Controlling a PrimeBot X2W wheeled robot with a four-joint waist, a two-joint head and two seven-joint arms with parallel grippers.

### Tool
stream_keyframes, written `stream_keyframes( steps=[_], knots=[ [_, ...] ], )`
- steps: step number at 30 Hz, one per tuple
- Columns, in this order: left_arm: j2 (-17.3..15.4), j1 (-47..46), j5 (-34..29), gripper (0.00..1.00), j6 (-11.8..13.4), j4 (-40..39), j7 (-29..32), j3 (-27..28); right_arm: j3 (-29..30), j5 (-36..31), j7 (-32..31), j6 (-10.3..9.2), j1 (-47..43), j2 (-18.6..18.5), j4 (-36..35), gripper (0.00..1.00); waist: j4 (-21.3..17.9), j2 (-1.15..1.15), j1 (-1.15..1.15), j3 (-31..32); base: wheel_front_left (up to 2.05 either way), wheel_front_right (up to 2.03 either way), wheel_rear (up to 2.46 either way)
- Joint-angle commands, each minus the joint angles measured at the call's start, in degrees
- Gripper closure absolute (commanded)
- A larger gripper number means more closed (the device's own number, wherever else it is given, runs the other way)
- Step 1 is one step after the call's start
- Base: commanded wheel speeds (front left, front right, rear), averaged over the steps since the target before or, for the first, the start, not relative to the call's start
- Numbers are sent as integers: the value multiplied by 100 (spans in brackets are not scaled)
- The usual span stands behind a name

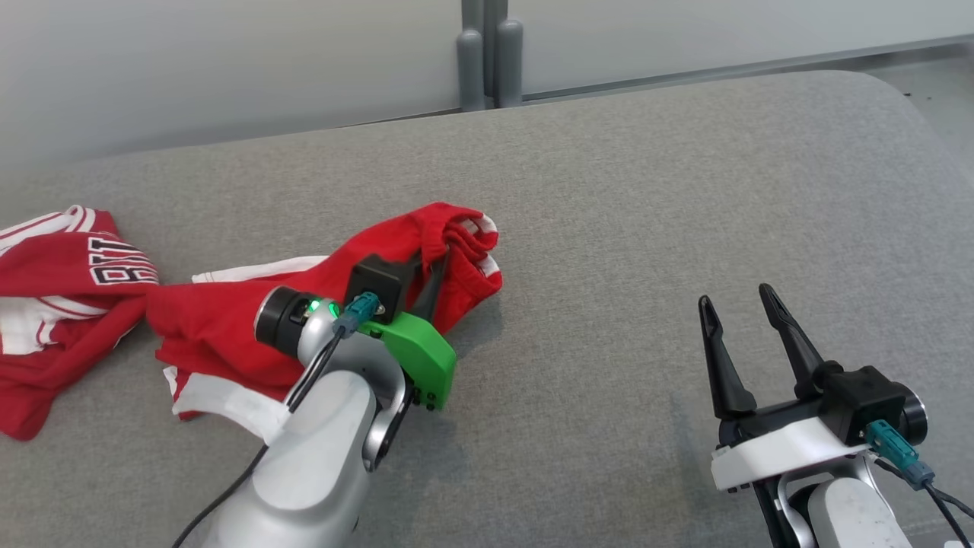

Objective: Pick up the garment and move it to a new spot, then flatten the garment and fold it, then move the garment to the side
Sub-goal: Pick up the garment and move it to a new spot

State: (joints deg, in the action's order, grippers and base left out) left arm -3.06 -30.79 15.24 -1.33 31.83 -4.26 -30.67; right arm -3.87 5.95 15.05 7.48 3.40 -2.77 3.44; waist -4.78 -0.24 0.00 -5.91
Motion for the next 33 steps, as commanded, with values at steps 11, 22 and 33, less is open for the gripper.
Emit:
stream_keyframes(
  steps=[11, 22, 33],
  knots=[
    [13, -1063, 950, 100, 743, 652, -723, -657, -142, 52, 14, 2, 168, -19, 71, 0, -683, 24, 0, -208, 0, 0, 0],
    [10, -743, 2065, 100, 991, 703, -518, -2990, -158, 114, 14, 1, 281, -19, 117, 0, -831, 24, 0, -342, 0, 0, 0],
    [8, -487, 3035, 0, 803, 839, -295, -4141, -106, 63, 14, 2, 228, -19, 150, 0, -883, 24, 0, -256, 0, 0, 0]
  ],
)
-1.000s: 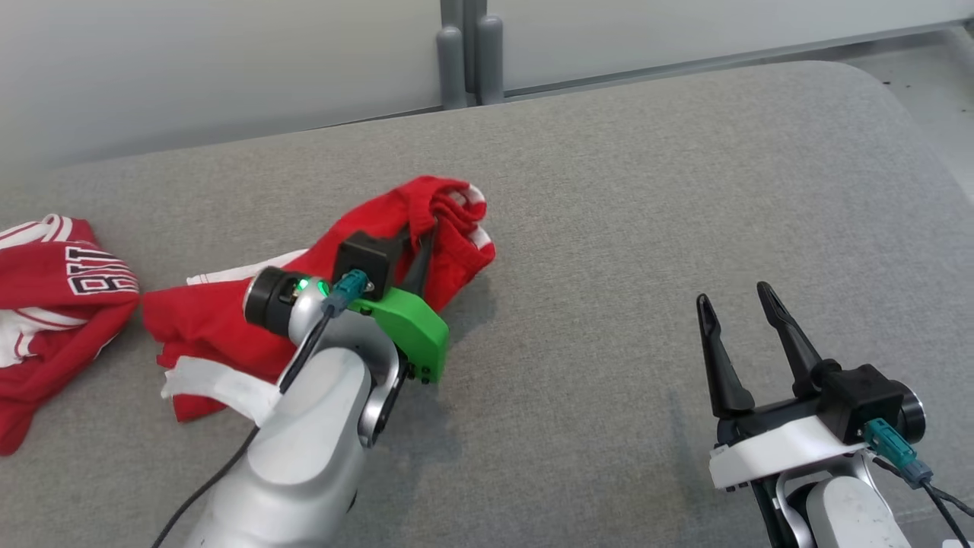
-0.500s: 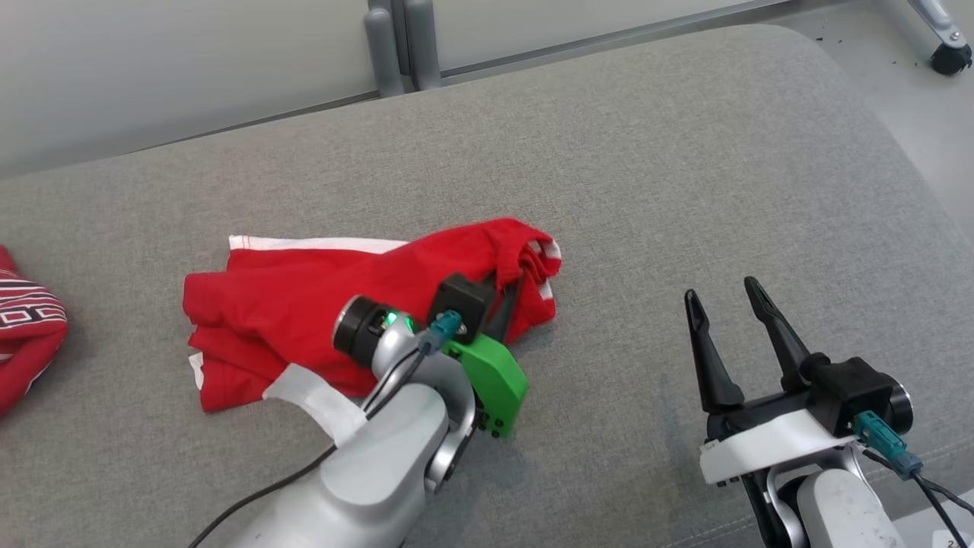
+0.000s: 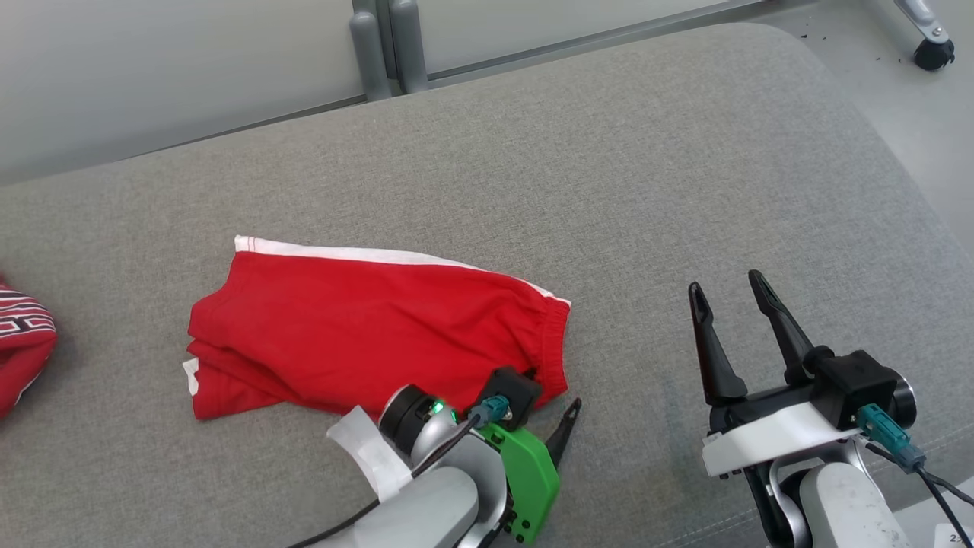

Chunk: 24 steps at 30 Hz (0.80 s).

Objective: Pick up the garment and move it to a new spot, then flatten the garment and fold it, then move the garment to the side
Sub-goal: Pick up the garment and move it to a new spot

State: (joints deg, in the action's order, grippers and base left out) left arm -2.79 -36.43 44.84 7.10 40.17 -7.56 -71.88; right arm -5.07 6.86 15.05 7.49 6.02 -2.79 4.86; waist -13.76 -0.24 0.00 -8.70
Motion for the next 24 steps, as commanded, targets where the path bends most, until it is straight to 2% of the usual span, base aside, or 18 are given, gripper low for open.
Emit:
stream_keyframes(
  steps=[1, 7, 13, 20, 24],
  knots=[
    [-21, 102, 69, 0, -75, 17, 53, -56, 21, -34, 14, 0, -44, -18, 9, 0, 25, 24, 0, 37, 0, 0, 0],
    [-20, 169, 97, 0, -187, 27, 21, -133, 40, -52, 14, 0, -102, -18, -21, 0, 129, 24, 0, 115, 0, 0, 0],
    [-19, 23, 245, 0, -150, -157, -290, -147, 118, -78, 14, 1, -222, -18, -24, 0, 362, 24, 0, 283, 0, 0, 0],
    [-20, -25, 550, 0, 50, -258, -623, -66, 168, -75, 14, 0, -382, -19, -36, 0, 641, 24, 0, 527, 0, 0, 0],
    [-21, -34, 704, 0, 182, -101, -725, 156, 179, -72, 14, 1, -459, -19, -45, 0, 766, 24, 0, 623, 0, 0, 0]
  ],
)
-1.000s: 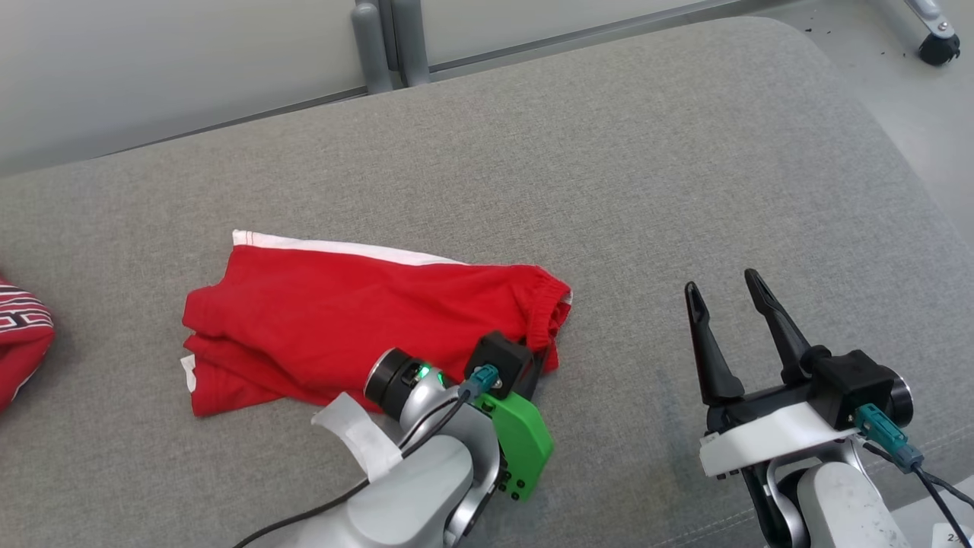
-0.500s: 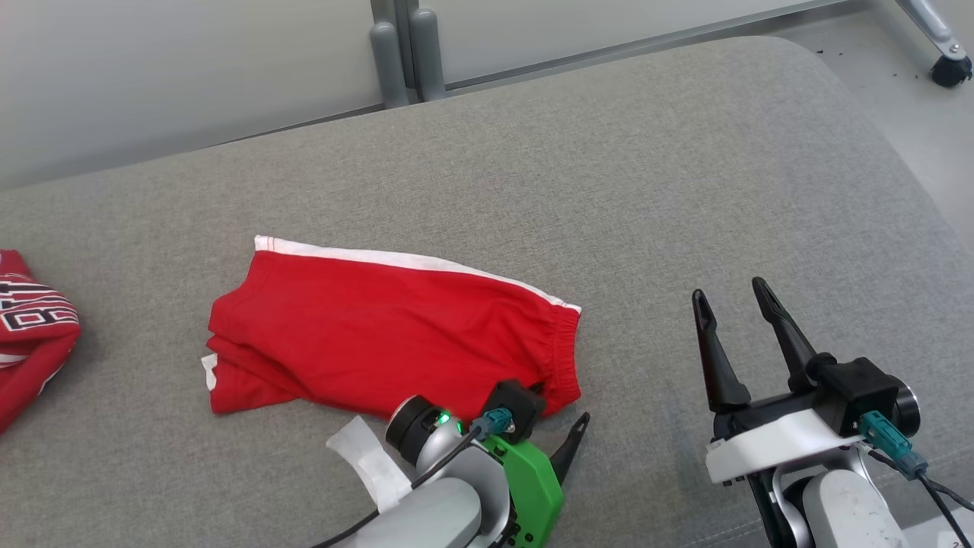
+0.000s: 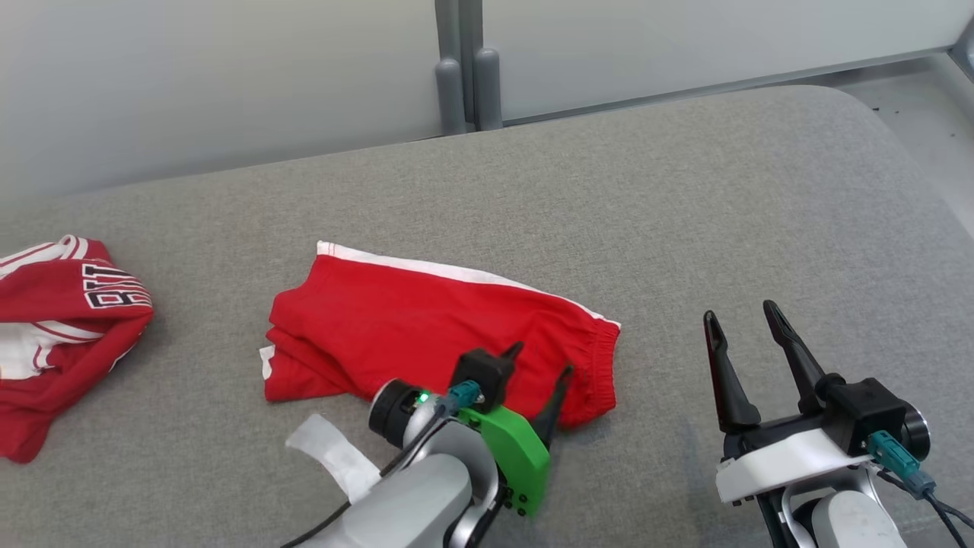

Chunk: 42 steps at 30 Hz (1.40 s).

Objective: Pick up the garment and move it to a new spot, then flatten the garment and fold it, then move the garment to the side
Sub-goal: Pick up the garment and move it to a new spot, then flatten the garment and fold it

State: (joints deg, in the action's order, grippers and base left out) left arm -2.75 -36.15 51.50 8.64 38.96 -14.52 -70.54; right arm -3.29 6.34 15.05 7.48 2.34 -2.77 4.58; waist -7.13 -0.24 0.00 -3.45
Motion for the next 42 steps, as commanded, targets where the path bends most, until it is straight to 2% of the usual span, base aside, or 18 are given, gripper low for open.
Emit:
stream_keyframes(
  steps=[1, 8, 16, 21, 23, 33, 34, 35, 36, 37, 38, 42],
  knots=[
    [-24, -71, 78, 0, 66, 85, -34, 114, 10, -22, 14, 2, -107, -20, -17, 0, 130, 24, 0, 113, 0, 0, 0],
    [-217, -166, 186, 0, 285, 753, -72, 870, 4, -33, 14, 2, -111, -20, -41, 0, 204, 24, 0, 114, 0, 0, 0],
    [-578, -236, 298, 0, 497, 1479, -69, 1524, 32, -62, 14, 2, -79, -20, -69, 0, 197, 24, 0, 29, 0, 0, 0],
    [-659, -232, 404, 0, 580, 1787, -70, 1855, 32, -75, 14, 2, -8, -20, -89, 0, 178, 24, 0, -55, 0, 0, 0],
    [-661, -236, 432, 0, 574, 1852, -70, 1902, 25, -79, 14, 2, 3, -20, -94, 0, 169, 24, 0, -81, 0, 0, 0],
    [-419, -445, 713, 0, 150, 2364, 23, 2100, 4, -126, 14, 2, 132, -20, -109, 0, 57, 24, 0, -270, 0, 0, 0],
    [-413, -478, 730, 12, 136, 2412, 34, 2115, 0, -127, 14, 2, 139, -20, -110, 0, 46, 24, 0, -280, 0, 0, 0],
    [-409, -502, 742, 53, 125, 2469, 33, 2122, -2, -130, 14, 2, 148, -20, -107, 0, 34, 24, 0, -291, 0, 0, 0],
    [-402, -524, 740, 53, 112, 2525, 25, 2123, -1, -131, 14, 2, 159, -20, -101, 0, 24, 24, 0, -301, 0, 0, 0],
    [-395, -543, 739, 92, 101, 2557, 7, 2134, 8, -134, 14, 2, 164, -20, -101, 0, 19, 24, 0, -307, 0, 0, 0],
    [-389, -554, 743, 100, 77, 2573, -12, 2154, 28, -137, 14, 2, 155, -20, -108, 0, 24, 24, 0, -309, 0, 0, 0],
    [-367, -580, 661, 100, 7, 2545, -64, 2220, 157, -162, 14, 2, 83, -19, -116, 0, 146, 24, 0, -279, 0, 0, 0]
  ],
)
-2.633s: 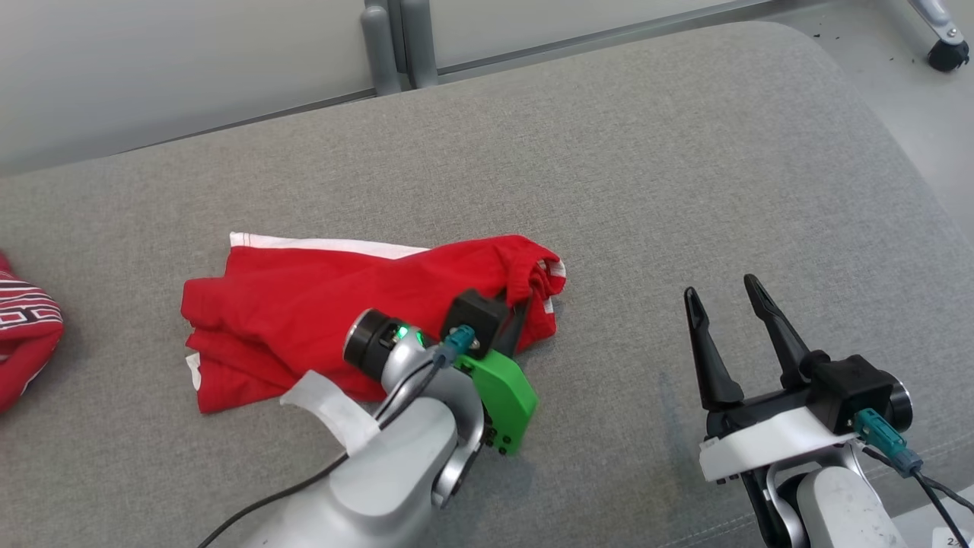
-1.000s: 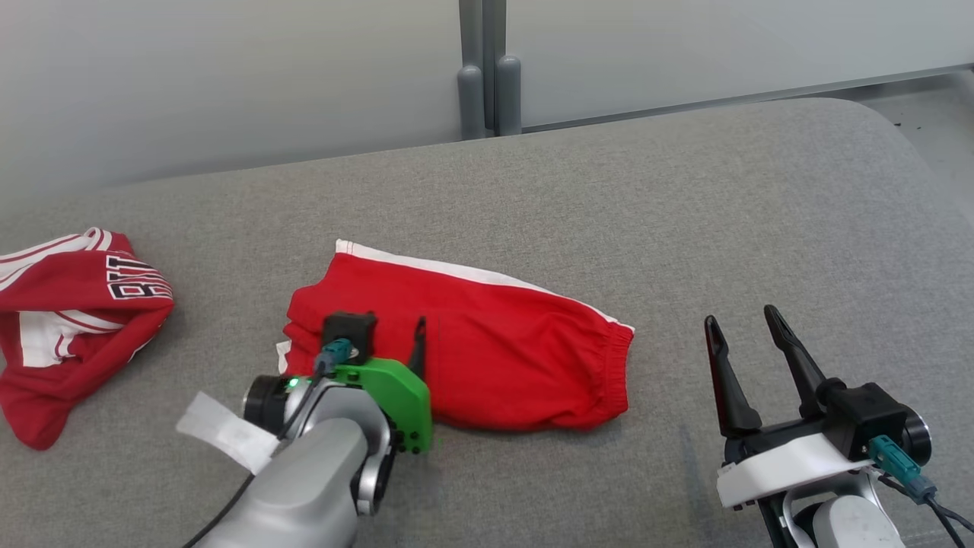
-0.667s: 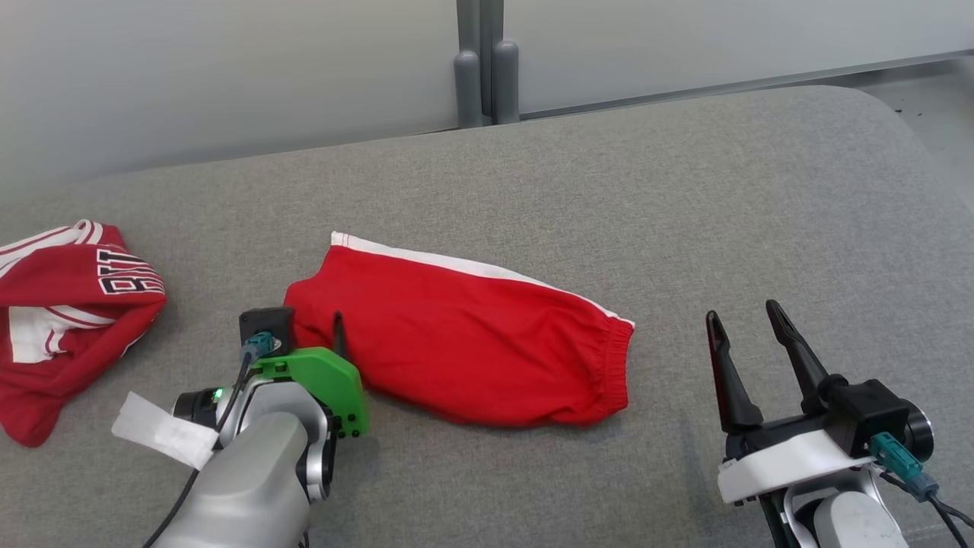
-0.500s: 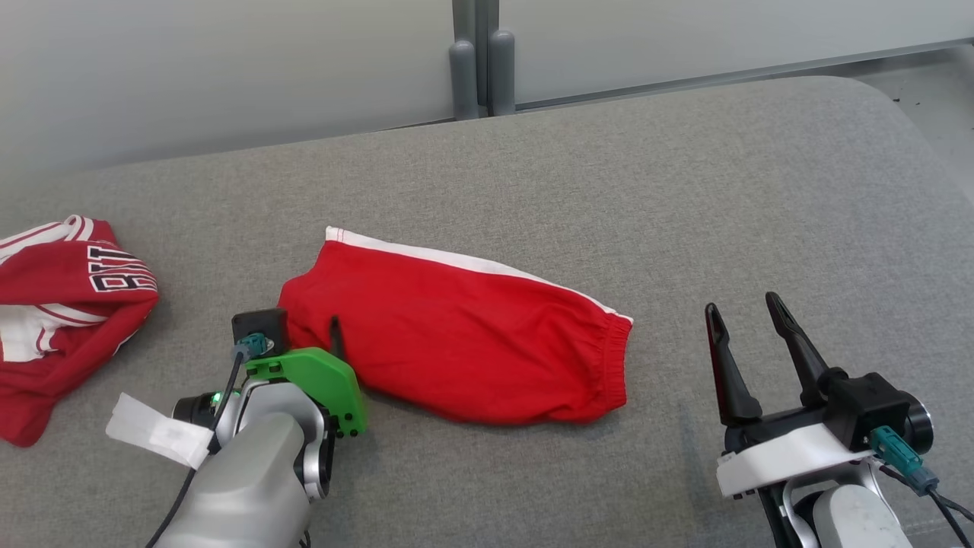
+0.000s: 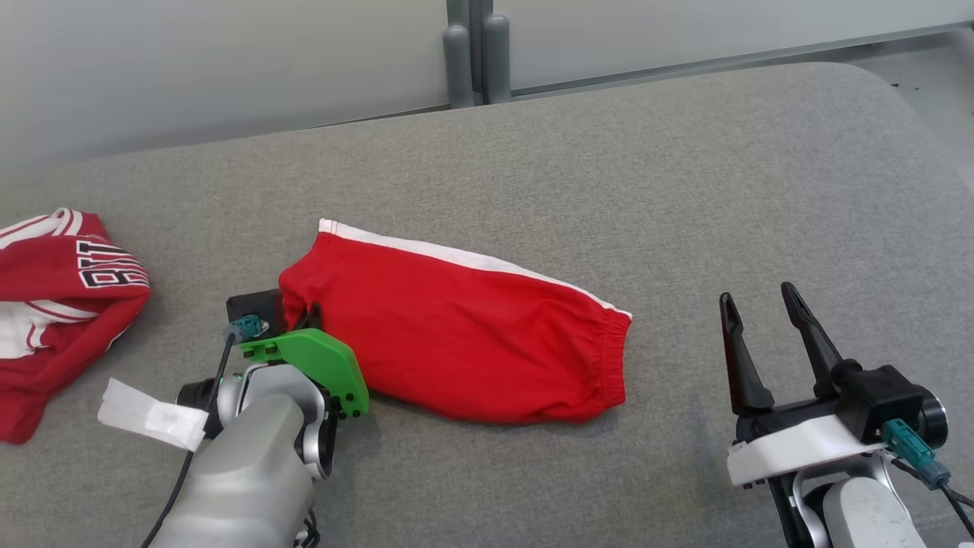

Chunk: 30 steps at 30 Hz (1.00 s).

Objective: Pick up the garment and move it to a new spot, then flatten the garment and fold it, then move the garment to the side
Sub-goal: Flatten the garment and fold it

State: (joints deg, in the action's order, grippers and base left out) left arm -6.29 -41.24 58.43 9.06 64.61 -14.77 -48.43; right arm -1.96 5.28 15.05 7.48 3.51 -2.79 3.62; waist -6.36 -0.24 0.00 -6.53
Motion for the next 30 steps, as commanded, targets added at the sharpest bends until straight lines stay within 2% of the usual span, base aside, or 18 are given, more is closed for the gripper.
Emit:
stream_keyframes(
  steps=[1, 5, 9, 15, 19, 23, 30],
  knots=[
    [-9, -56, -65, 100, -50, -55, -50, 26, 45, -57, 14, 2, -51, -18, -19, 0, 108, 24, 0, 46, 0, 0, 0],
    [-117, 50, -357, 100, 17, -535, -48, 283, 91, -31, 14, 2, -55, -19, -39, 0, 287, 24, 0, 101, 0, 0, 0],
    [-207, 556, -735, 100, 110, -1420, -42, 736, 122, 3, 14, 2, -78, -20, -43, 0, 447, 24, 0, 164, 0, 0, 0],
    [-368, 1846, -1270, 100, 366, -2853, -44, 1287, 202, 13, 14, 2, -151, -19, -58, 0, 604, 24, 0, 226, 0, 0, 0],
    [-365, 2702, -1476, 100, 505, -3541, -43, 1440, 238, -10, 14, 2, -185, -19, -66, 0, 660, 24, 0, 223, 0, 0, 0],
    [-353, 3244, -1538, 100, 598, -3694, -42, 1504, 215, -50, 14, 2, -189, -19, -45, 0, 644, 24, 0, 205, 0, 0, 0],
    [-361, 3355, -1659, 100, 617, -3392, -42, 1721, 194, -81, 14, 2, -188, -19, 6, 0, 492, 24, 0, 202, 0, 0, 0]
  ],
)
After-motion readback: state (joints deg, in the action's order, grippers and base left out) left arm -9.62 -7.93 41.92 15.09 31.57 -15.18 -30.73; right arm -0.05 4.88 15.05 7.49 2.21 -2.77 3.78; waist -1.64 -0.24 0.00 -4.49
